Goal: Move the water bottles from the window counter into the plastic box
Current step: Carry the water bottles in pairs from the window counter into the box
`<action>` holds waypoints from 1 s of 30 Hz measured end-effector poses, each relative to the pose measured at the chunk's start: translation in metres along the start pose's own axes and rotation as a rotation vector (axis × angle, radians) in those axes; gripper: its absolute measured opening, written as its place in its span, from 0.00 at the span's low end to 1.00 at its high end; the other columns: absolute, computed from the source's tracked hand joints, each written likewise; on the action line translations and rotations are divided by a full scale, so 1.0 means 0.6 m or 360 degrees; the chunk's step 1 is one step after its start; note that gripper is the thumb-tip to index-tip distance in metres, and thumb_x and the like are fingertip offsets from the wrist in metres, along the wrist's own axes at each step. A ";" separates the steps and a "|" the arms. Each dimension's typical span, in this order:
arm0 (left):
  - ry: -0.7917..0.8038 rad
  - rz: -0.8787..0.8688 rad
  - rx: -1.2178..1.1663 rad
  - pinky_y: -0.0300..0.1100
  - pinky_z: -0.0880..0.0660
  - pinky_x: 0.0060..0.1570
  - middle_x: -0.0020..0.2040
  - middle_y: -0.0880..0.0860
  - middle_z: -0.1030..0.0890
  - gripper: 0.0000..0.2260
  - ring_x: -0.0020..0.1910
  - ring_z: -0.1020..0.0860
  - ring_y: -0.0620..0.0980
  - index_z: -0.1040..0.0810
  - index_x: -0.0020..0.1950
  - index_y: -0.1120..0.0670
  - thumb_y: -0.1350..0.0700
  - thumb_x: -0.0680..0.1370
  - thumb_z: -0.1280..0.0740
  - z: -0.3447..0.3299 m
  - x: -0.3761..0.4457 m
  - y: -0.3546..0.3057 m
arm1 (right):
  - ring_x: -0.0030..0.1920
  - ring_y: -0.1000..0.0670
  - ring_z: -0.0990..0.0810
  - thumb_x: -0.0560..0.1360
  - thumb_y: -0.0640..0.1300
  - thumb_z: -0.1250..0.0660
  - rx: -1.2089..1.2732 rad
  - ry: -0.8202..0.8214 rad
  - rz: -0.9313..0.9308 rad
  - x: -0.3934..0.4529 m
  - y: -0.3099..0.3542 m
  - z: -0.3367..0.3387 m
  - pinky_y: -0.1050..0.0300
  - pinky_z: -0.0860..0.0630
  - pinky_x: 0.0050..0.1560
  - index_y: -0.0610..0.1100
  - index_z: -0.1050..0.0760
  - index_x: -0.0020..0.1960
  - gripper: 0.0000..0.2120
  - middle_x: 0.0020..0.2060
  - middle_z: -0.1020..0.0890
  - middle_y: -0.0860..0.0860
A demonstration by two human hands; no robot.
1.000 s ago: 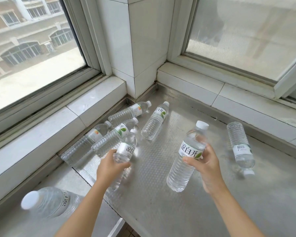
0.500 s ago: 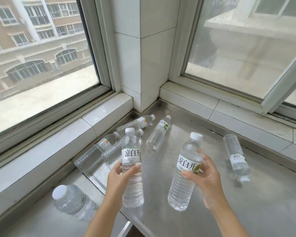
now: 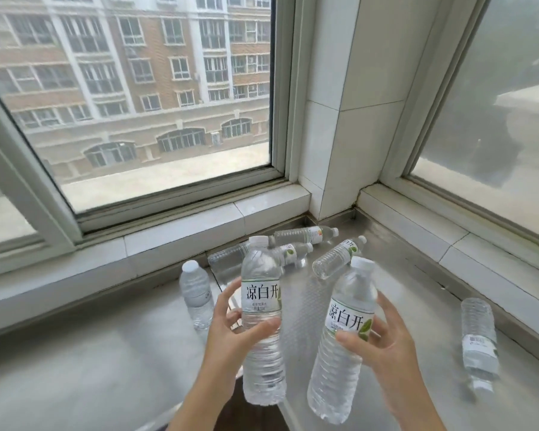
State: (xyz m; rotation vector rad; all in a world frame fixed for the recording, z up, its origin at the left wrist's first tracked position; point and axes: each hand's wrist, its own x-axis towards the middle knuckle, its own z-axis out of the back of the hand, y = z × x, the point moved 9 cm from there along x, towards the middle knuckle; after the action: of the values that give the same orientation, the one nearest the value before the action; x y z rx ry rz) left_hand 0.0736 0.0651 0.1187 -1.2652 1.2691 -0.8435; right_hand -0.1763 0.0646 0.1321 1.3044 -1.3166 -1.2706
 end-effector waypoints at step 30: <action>-0.1933 -0.0458 -0.0397 0.40 0.19 0.36 0.48 0.53 0.13 0.43 0.44 0.14 0.52 0.29 0.66 0.40 0.52 0.52 0.19 0.670 -0.948 0.061 | 0.48 0.43 0.15 0.48 0.46 0.16 -0.0240 0.2212 -0.0177 -0.733 -0.081 -0.713 0.36 0.23 0.53 0.61 0.31 0.63 0.47 0.49 0.14 0.45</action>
State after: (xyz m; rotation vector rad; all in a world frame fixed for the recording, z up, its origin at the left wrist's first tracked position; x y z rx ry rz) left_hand 0.3580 0.7016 0.1432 -1.7541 0.2044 0.0120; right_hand 0.2874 0.4683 0.1630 1.6238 -0.1462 -0.2556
